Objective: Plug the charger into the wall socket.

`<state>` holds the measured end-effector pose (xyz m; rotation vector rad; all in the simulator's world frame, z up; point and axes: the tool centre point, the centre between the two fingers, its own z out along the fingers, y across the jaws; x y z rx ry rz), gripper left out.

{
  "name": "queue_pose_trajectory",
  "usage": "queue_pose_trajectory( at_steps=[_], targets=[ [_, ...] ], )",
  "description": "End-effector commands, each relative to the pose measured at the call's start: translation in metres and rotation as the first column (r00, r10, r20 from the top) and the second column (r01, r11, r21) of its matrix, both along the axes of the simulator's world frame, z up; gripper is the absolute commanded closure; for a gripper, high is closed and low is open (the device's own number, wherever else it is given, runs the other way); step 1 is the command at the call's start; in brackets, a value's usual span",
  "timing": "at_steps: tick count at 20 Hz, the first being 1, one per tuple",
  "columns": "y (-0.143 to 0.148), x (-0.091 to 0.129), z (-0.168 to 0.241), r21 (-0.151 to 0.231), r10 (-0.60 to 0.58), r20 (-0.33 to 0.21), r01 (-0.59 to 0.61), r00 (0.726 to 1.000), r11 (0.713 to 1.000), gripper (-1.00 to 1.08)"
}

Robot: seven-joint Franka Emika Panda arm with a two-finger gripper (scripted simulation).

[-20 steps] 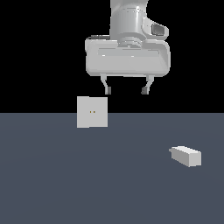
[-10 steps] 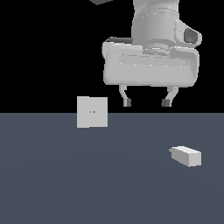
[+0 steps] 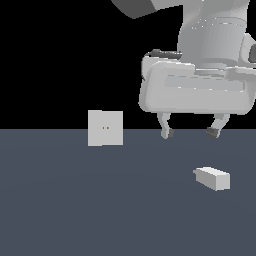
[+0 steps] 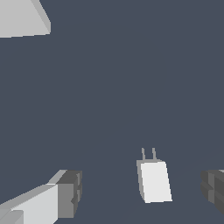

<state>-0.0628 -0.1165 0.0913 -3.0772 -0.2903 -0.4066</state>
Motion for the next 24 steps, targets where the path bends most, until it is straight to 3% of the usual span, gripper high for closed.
queue_pose_trajectory(
  at_steps=[1,12,24],
  targets=[
    [-0.008,-0.003,-0.006,0.002,0.013,0.016,-0.013,1.000,1.000,-0.92],
    [-0.028,-0.009,-0.025,0.011,0.050,0.058,-0.050,0.997,0.999,-0.92],
    [-0.031,-0.010,-0.034,0.012,0.054,0.062,-0.054,0.997,0.998,-0.92]
  ],
)
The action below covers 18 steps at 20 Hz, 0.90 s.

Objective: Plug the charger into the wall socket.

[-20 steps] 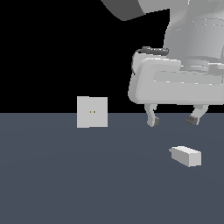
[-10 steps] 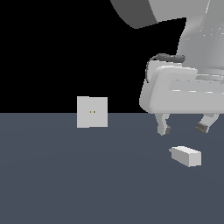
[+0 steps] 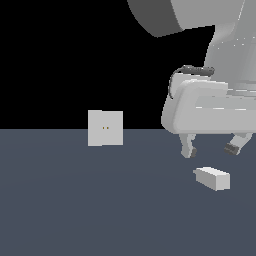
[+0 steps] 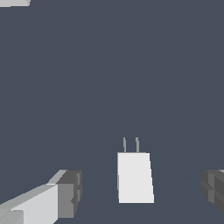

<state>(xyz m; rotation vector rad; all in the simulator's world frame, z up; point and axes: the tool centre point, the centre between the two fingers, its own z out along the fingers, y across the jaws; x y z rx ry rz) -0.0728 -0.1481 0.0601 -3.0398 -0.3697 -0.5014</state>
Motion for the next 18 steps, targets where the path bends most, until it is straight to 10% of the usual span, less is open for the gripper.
queue_pose_trajectory(
  at_steps=[1,15,16,18],
  targets=[
    [0.000,0.000,-0.006,0.000,0.001,0.000,-0.001,1.000,1.000,-0.92],
    [-0.001,-0.001,-0.048,0.001,0.004,0.001,-0.004,1.000,1.000,-0.92],
    [-0.001,-0.001,-0.048,0.001,0.004,0.001,-0.004,1.000,1.000,1.08],
    [-0.001,-0.001,-0.048,0.001,0.004,0.001,-0.004,1.000,1.000,1.08]
  ],
)
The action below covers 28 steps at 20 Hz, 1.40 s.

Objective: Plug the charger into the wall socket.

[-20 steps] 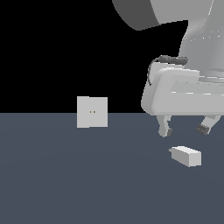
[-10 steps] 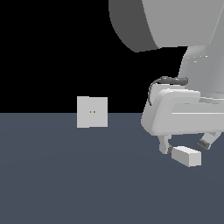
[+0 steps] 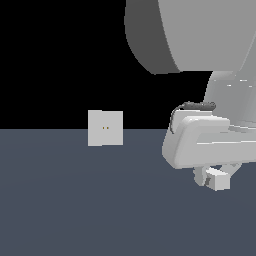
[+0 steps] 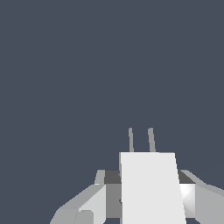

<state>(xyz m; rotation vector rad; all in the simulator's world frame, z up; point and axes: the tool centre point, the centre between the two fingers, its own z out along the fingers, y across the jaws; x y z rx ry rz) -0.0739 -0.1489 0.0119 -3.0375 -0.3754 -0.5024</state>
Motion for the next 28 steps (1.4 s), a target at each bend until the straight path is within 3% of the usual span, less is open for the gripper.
queue_pose_trajectory(
  at_steps=[1,15,28],
  targets=[
    [0.000,0.000,0.000,0.000,0.000,0.000,0.000,1.000,1.000,1.08],
    [0.012,0.005,0.005,0.000,0.003,0.001,-0.003,1.000,1.000,1.08],
    [0.086,0.033,0.040,0.002,0.018,0.003,-0.018,1.000,1.000,1.08]
  ],
)
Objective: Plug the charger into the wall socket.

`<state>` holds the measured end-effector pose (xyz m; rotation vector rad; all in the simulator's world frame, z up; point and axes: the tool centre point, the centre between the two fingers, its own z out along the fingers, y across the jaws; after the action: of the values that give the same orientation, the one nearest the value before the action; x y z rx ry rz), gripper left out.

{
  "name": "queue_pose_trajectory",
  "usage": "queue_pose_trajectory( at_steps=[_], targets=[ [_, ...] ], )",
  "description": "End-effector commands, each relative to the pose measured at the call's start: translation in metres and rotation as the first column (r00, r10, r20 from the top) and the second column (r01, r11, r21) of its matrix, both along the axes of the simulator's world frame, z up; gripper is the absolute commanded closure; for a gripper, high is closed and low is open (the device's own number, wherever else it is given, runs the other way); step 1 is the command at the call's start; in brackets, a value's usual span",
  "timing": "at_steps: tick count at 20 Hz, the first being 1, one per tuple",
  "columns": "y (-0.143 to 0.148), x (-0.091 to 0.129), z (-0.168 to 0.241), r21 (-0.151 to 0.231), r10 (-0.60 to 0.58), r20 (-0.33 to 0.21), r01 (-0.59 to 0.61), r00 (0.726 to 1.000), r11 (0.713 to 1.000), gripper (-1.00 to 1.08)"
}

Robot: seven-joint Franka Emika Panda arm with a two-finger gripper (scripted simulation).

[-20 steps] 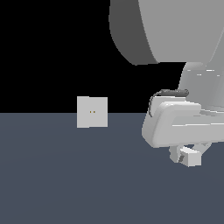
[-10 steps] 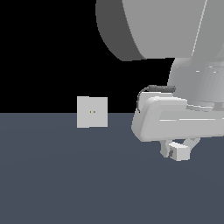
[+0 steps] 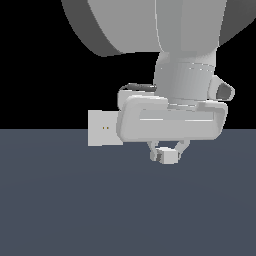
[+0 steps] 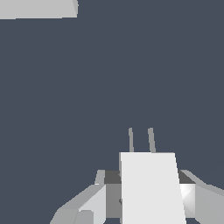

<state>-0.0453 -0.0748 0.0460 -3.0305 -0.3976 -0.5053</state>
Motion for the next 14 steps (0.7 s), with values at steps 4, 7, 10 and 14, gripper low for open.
queue_pose_trajectory(
  at_steps=[4,7,10,14],
  targets=[
    [0.041,0.016,0.019,0.001,0.009,0.001,-0.009,1.000,1.000,1.08],
    [0.062,0.024,0.029,0.000,0.014,0.001,-0.014,1.000,1.000,1.08],
    [0.080,0.030,0.037,0.000,0.017,0.001,-0.017,1.000,1.000,1.08],
    [0.099,0.038,0.045,-0.001,0.022,0.000,-0.022,1.000,1.000,1.08]
  ],
)
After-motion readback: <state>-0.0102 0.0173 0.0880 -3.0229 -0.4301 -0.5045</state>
